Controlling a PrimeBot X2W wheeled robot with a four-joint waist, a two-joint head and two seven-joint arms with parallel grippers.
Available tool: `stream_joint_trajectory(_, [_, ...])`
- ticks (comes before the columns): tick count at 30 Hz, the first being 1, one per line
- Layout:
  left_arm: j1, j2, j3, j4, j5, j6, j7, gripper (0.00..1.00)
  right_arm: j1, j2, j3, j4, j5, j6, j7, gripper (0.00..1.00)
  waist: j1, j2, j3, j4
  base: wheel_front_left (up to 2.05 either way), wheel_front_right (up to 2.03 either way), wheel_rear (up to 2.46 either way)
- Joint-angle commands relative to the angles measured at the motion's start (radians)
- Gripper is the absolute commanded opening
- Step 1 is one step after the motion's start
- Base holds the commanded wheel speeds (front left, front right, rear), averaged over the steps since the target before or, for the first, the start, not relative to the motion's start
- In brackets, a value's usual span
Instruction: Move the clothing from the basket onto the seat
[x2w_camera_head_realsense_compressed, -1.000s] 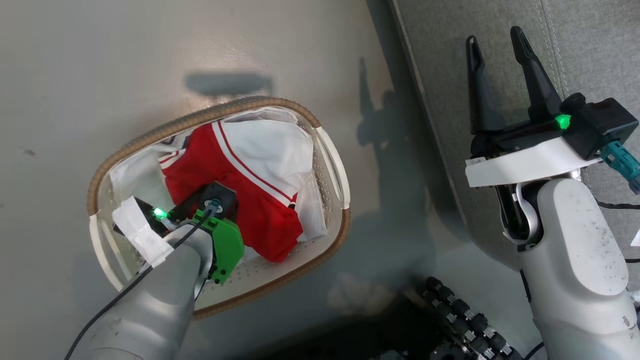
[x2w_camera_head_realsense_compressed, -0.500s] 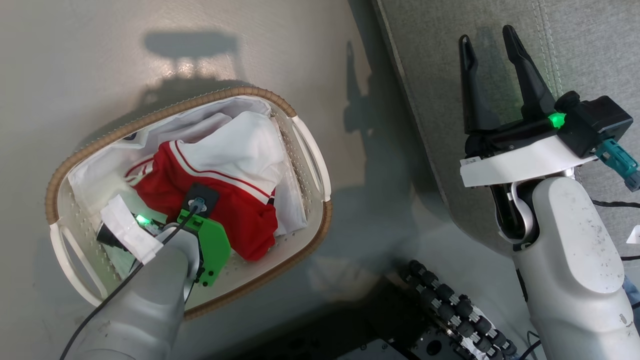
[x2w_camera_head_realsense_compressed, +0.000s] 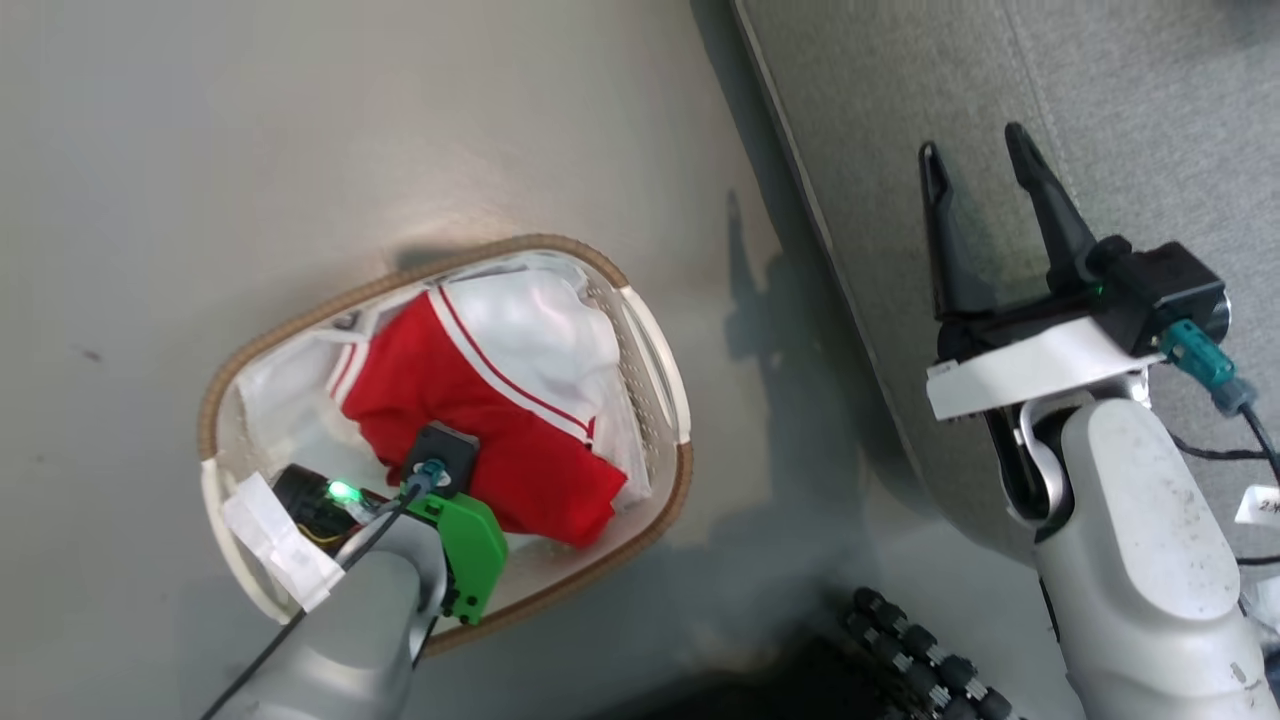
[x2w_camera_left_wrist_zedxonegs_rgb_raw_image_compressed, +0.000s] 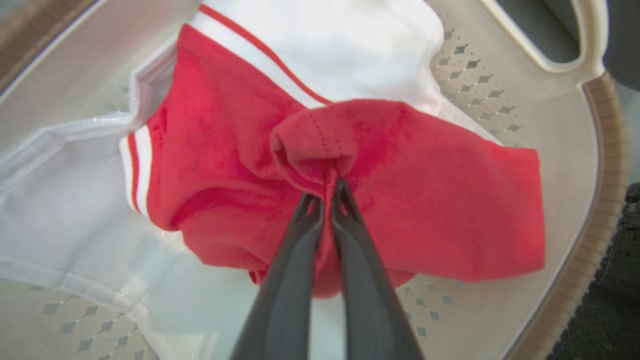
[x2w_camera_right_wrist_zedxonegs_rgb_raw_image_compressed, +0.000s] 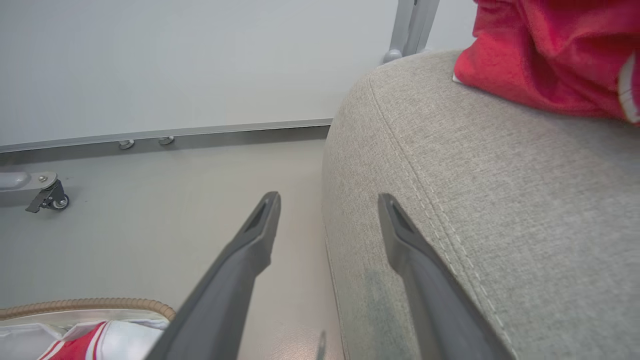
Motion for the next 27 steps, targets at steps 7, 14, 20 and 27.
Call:
stream_joint_trajectory(7, [0.115,-0.002,0.044,-0.237,-0.034,0.006,-0.008,0.00,0.089,-0.004,-0.036,0.028,-0.067,-0.001,0.000,1.00,-0.0001,0.0000,-0.273,0.129,0.00,0.00,0.00])
stream_joint_trajectory(14, [0.191,0.025,0.086,-0.470,-0.024,-0.005,-0.009,0.00,0.174,-0.004,-0.048,0.057,-0.116,-0.001,0.000,1.00,-0.0001,0.0000,-0.450,0.176,0.00,0.00,0.00])
stream_joint_trajectory(20, [0.180,0.063,0.072,-0.595,0.014,-0.028,-0.009,0.00,0.238,-0.004,-0.038,0.073,-0.140,-0.001,0.000,1.00,-0.0001,0.0000,-0.573,0.199,0.00,0.00,0.00])
stream_joint_trajectory(27, [0.074,0.123,0.027,-0.686,0.037,-0.047,0.010,0.00,0.274,-0.004,-0.009,0.080,-0.156,-0.001,0.000,1.00,-0.0001,0.0000,-0.666,0.212,0.00,0.00,0.00])
